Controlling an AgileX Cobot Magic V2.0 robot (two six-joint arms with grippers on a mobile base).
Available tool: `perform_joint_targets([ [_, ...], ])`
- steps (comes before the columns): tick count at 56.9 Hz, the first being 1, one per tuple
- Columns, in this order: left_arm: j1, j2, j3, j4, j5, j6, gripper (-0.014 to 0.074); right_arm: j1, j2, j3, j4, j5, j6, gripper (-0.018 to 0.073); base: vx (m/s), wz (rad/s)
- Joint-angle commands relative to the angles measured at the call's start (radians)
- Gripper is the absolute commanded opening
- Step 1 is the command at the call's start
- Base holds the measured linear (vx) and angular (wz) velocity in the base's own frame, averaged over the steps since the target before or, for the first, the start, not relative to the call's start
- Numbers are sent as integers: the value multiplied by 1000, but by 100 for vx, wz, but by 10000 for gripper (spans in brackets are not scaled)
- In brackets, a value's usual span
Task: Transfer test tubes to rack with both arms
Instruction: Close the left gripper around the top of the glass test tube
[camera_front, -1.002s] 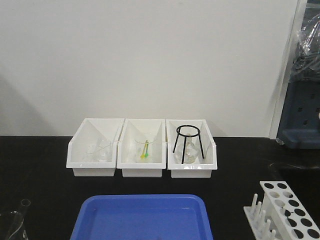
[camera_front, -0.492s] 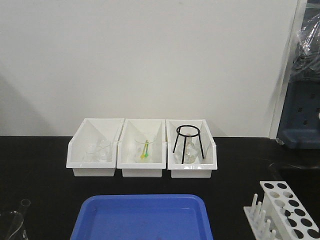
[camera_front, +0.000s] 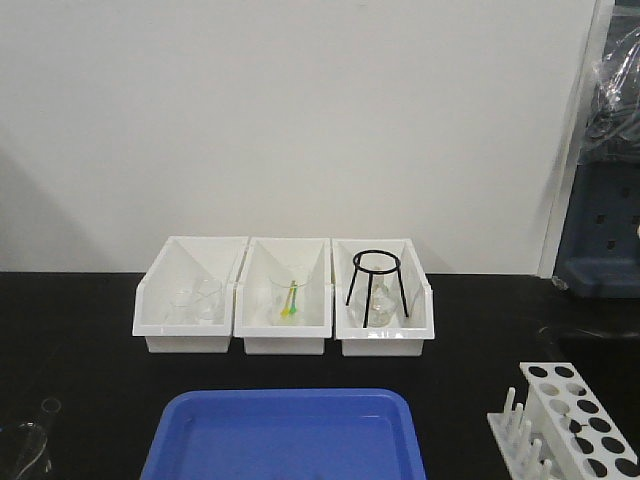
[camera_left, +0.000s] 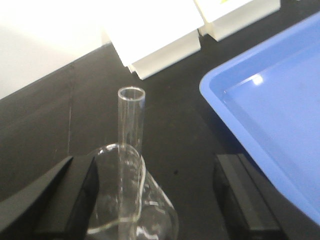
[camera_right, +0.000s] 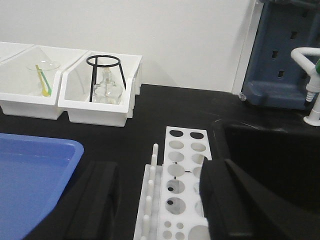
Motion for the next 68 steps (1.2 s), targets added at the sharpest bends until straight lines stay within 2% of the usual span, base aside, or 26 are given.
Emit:
perform_joint_targets([
  [1, -4, 39, -32, -58, -189, 41, 588, -7, 3, -35, -6, -86, 0, 438, 0, 0],
  [8, -4, 98, -32, -147, -256, 91, 588, -7, 3, -35, -6, -86, -5, 438, 0, 0],
  [11, -4, 117, -32, -162, -282, 98, 588, -7, 3, -35, -6, -85, -5, 438, 0, 0],
  [26, -4, 204, -98, -144, -312, 102, 588, -7, 3, -35, -6, -84, -7, 438, 0, 0],
  [44, -4, 319, -239, -144, -263, 102, 588, -7, 3, -35, -6, -84, -7, 438, 0, 0],
  [59, -4, 384, -251, -146, -278, 78, 588, -7, 3, -35, -6, -84, -8, 438, 0, 0],
  [68, -4, 396, -251, -146, -326, 77, 525, -7, 3, -35, -6, -84, -19, 438, 0, 0],
])
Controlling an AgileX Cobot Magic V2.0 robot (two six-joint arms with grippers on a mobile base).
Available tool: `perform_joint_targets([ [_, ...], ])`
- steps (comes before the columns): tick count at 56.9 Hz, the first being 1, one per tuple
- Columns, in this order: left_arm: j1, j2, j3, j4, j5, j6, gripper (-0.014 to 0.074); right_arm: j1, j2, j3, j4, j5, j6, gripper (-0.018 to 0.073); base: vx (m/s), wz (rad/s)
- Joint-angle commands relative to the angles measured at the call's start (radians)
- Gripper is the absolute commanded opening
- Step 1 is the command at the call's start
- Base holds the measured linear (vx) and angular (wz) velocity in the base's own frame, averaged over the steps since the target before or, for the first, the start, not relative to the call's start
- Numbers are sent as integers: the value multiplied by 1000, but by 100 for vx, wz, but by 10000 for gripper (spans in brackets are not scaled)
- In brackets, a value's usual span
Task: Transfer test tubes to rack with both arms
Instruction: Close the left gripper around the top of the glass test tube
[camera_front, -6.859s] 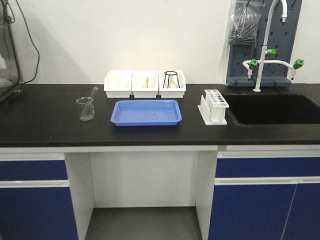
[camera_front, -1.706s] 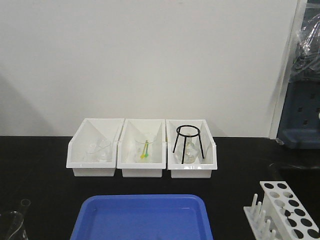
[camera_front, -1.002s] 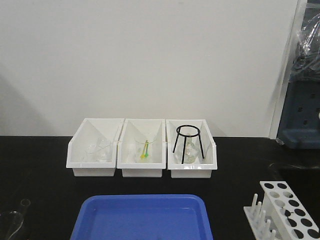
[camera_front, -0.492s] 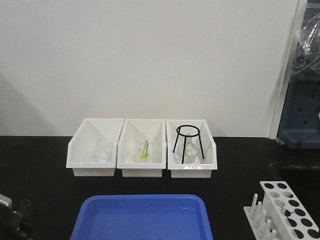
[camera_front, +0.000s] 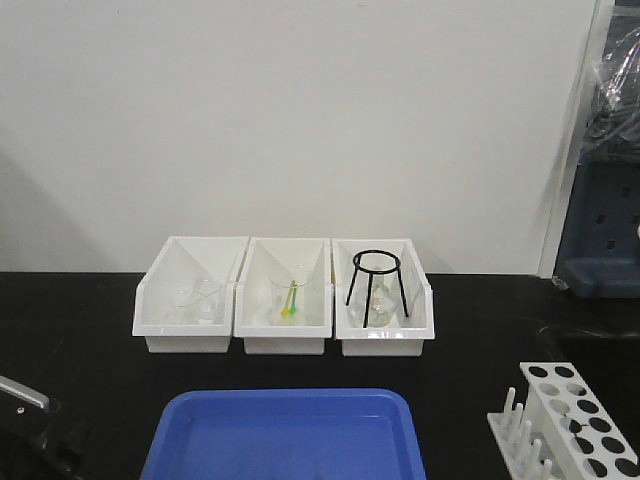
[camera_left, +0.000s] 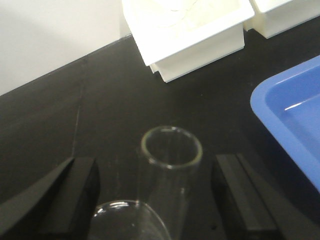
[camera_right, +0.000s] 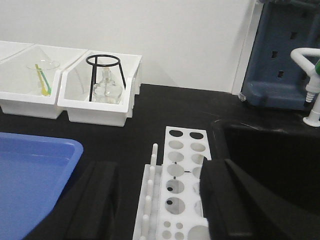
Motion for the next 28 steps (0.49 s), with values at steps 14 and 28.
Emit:
perform_joint_targets([
  [14, -4, -31, -25, -6, -107, -12, 281, -7, 3, -35, -6, -84, -13, 438, 0, 0],
  [28, -4, -61, -25, -19, -96, -12, 66, -7, 3, -35, -6, -84, -13, 438, 0, 0],
])
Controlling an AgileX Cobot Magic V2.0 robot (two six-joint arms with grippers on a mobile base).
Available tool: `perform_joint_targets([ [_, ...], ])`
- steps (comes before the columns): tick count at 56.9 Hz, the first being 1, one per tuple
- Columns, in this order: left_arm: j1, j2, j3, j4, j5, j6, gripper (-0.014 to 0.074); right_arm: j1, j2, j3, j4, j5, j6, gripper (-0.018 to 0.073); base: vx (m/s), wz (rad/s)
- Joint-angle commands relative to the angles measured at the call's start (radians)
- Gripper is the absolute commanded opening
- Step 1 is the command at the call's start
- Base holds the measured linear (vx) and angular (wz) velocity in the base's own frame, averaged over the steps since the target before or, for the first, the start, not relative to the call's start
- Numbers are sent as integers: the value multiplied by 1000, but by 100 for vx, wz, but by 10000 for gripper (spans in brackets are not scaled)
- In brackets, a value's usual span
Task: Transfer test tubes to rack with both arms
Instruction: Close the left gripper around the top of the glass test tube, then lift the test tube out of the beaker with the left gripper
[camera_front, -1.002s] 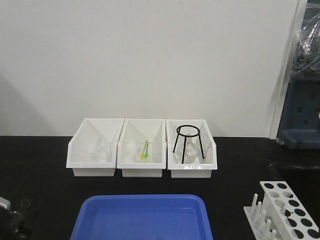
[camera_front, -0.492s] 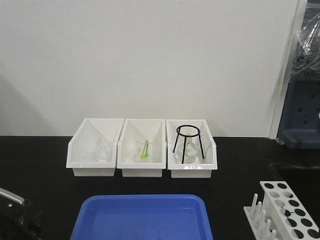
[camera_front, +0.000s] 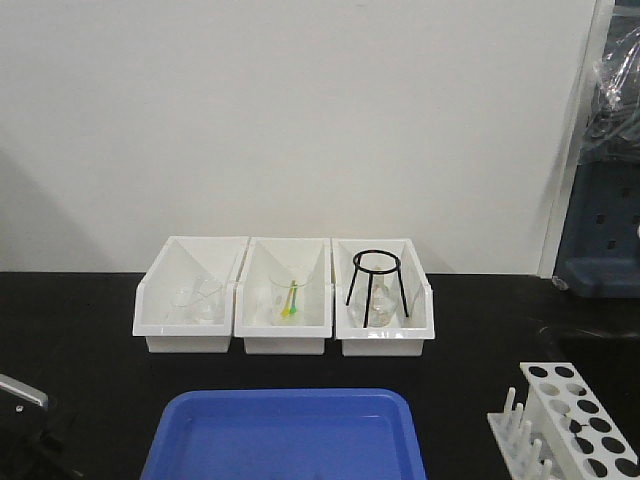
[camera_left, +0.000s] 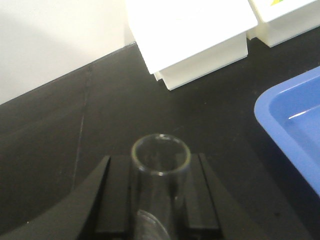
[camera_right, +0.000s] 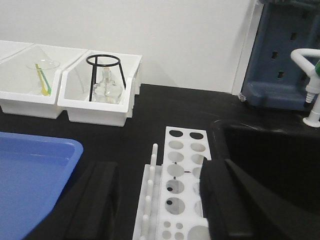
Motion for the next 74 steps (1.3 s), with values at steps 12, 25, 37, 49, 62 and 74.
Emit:
perform_joint_targets([
  [12, -4, -140, -25, -51, -34, -11, -6, -7, 3, -35, -6, -84, -12, 438, 0, 0],
  [25, -4, -238, -26, -123, 4, -26, -4, -7, 3, -35, -6, -85, -12, 438, 0, 0],
  [37, -4, -287, -28, -144, 2, -164, -4, -7, 3, -35, -6, -94, -12, 438, 0, 0],
  [49, -4, -289, -117, -144, 14, -169, -4, -7, 3, -35, -6, -98, -12, 438, 0, 0],
  [62, -9, -281, -321, -140, 199, -282, -4, -7, 3, -35, -6, -92, -12, 438, 0, 0],
  [74, -64, -237, -449, -133, 292, -472, -4, -7, 3, -35, -5, -79, 9, 438, 0, 0],
])
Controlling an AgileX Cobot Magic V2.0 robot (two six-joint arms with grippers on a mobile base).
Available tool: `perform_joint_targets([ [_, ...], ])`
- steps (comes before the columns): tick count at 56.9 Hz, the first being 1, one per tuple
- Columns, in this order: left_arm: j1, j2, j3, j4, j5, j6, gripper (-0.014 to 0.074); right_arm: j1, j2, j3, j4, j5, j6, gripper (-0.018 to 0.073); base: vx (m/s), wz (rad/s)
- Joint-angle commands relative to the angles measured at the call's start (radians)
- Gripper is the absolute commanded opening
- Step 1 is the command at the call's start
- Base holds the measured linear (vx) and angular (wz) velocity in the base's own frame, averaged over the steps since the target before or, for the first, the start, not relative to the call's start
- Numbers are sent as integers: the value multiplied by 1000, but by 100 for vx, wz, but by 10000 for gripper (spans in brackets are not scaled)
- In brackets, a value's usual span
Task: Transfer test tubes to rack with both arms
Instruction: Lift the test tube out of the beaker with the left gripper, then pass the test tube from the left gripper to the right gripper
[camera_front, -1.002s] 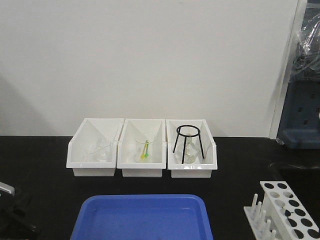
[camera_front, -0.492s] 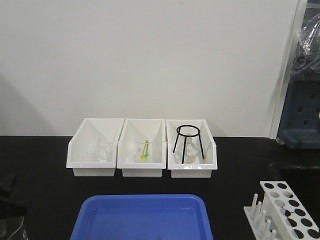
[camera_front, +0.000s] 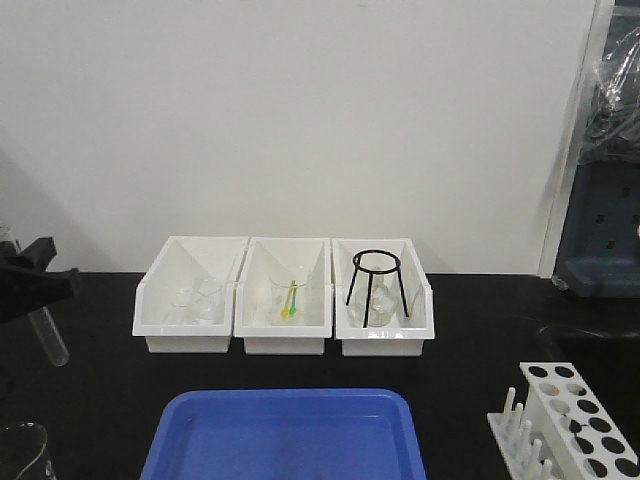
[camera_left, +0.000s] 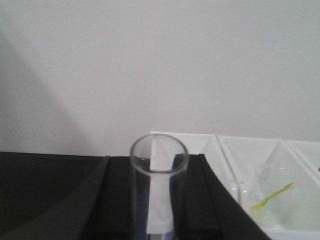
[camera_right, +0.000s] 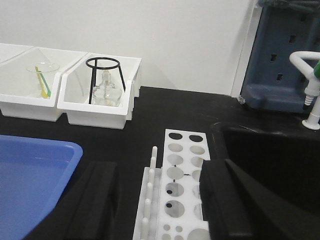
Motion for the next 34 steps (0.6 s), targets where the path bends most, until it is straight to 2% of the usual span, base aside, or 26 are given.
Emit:
perform_joint_targets([
  [1, -36, -2, -74, 4, -47, -109, -4, -7, 3, -35, -5, -63, 7, 437, 0, 0],
  [6, -75, 33, -97, 27, -54, -186, -4, -7, 28, -59, -6, 59, 3, 423, 0, 0],
  [10, -111, 67, -113, 71, -70, -249, -4, -2, 84, -106, -6, 187, -13, 420, 0, 0],
  [14, -148, 106, -131, 125, -76, -314, -4, 21, 150, -159, -5, 253, -37, 421, 0, 0],
  [21, -206, 185, -155, 230, -108, -431, -4, 106, 291, -249, -5, 225, -104, 424, 0, 0],
  [34, -269, 317, -156, 393, -298, -721, -4, 305, 584, -457, -5, 190, -142, 453, 0, 0],
])
